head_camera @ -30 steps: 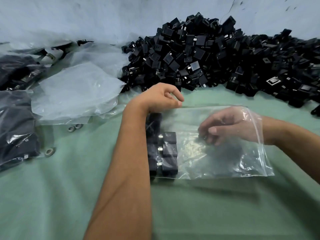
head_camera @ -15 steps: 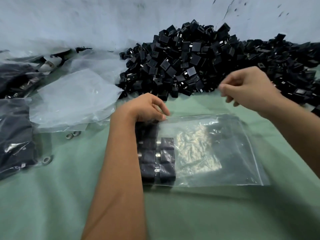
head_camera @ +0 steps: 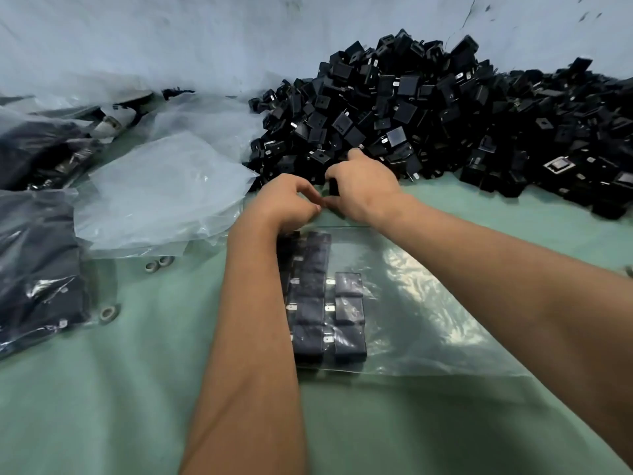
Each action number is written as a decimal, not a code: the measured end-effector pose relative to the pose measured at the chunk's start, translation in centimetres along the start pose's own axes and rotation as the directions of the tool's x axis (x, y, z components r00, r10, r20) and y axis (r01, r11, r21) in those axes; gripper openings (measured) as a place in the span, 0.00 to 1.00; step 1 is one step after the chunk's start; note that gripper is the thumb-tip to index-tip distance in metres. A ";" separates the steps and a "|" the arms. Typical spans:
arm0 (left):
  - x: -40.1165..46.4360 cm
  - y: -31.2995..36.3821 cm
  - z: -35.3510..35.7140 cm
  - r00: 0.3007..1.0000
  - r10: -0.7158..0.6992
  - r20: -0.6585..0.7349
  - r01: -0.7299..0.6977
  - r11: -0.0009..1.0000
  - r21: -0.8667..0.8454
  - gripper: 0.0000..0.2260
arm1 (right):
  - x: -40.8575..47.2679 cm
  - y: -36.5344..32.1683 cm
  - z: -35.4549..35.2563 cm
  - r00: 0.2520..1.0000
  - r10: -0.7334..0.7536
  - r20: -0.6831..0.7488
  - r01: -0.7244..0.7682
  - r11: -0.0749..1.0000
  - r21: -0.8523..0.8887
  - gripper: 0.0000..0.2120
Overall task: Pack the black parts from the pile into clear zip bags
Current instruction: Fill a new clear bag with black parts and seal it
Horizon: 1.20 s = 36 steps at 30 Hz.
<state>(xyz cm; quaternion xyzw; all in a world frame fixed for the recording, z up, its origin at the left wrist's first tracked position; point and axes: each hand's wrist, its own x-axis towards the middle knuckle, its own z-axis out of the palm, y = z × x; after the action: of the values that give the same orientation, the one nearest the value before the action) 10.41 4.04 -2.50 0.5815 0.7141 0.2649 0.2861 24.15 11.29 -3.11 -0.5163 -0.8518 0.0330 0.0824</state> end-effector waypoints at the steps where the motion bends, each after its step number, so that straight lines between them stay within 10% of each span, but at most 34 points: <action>1: 0.0 0.0 0.0 1.000 -0.002 0.002 0.002 1.000 0.005 0.06 | -0.1 0.0 0.0 1.000 -0.022 0.001 0.022 0.999 0.025 0.17; 5: -0.3 0.4 0.1 1.000 -0.008 0.018 0.008 0.999 0.039 0.05 | -1.9 2.1 -0.9 0.998 -0.055 0.044 0.049 0.990 0.129 0.06; 11: -0.6 4.4 2.0 0.983 0.161 0.085 -0.165 0.985 0.047 0.07 | -8.9 9.2 -3.6 0.959 0.247 -0.137 -0.114 0.782 0.613 0.18; 16: -2.0 10.3 7.2 0.847 0.447 0.287 -0.480 0.876 0.052 0.15 | -15.5 13.7 -3.6 0.877 0.466 -0.120 -0.165 0.526 0.834 0.07; 22: -3.8 13.0 11.2 0.742 0.545 0.389 -0.639 0.751 0.166 0.27 | -19.8 16.4 -3.4 0.860 0.509 0.023 -0.293 0.457 0.840 0.12; 36: -3.2 12.2 7.7 0.699 0.633 0.332 -0.629 0.765 -0.136 0.08 | -18.6 12.4 -3.8 0.953 -0.140 0.268 -0.152 0.544 0.825 0.06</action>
<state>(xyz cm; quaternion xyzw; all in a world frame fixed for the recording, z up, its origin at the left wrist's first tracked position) 24.75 3.49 1.10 0.8271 0.4052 0.2402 0.3066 44.11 0.54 -3.10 -0.4052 -0.7322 0.5144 0.1873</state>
